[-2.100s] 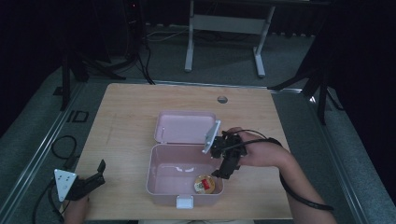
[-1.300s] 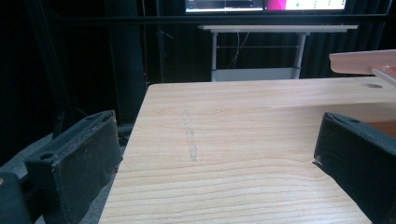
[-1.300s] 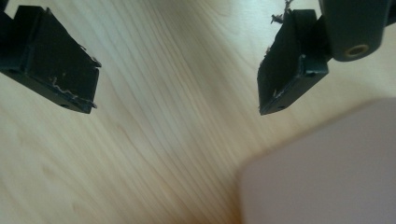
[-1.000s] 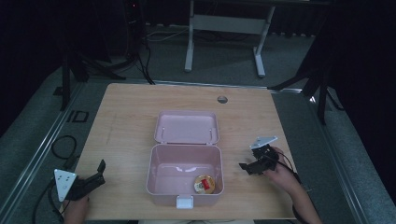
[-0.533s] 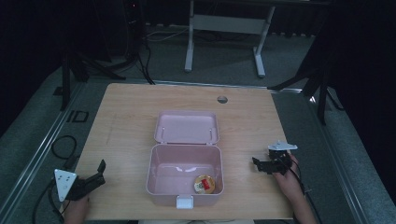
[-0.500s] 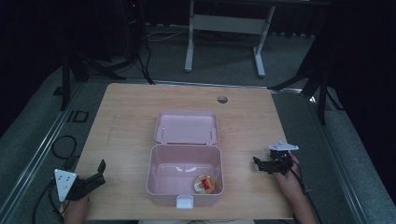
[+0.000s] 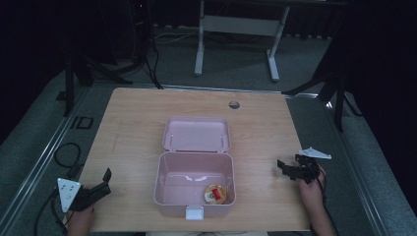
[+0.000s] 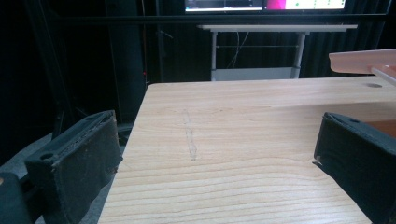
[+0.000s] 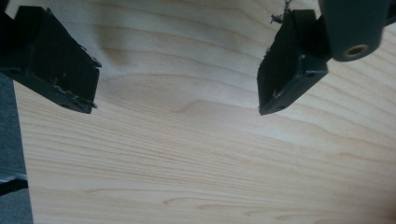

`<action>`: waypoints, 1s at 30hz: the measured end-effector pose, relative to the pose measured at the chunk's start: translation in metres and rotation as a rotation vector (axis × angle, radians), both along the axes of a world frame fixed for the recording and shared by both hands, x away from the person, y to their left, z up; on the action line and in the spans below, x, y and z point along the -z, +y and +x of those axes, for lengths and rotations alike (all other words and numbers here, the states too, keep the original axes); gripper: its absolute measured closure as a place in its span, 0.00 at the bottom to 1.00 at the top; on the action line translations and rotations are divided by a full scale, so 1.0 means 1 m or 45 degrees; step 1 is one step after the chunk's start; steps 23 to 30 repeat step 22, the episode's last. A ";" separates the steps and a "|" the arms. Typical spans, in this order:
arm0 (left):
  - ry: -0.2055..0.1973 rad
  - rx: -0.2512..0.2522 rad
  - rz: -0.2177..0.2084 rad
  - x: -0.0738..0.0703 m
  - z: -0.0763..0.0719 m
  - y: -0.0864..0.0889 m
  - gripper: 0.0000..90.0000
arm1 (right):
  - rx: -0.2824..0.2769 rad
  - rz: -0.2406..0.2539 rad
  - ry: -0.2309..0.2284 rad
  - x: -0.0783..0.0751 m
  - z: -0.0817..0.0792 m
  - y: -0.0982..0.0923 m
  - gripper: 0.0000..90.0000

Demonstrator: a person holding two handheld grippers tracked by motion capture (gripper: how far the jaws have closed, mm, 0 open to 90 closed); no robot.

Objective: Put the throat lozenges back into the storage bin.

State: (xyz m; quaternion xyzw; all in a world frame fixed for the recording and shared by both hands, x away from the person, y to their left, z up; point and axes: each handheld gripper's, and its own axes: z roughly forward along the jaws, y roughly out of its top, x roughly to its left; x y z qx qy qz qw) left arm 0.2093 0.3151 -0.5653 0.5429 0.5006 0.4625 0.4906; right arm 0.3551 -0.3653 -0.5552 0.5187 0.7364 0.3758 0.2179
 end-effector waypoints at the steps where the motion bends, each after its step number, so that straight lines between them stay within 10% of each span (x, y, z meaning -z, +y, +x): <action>1: -0.001 0.002 -0.002 0.000 0.000 0.000 0.01 | 0.001 0.020 0.011 0.001 0.001 -0.002 0.15; 30: -0.001 0.005 -0.003 0.000 0.000 0.000 0.01 | 0.119 -0.026 0.024 0.002 0.005 -0.005 0.14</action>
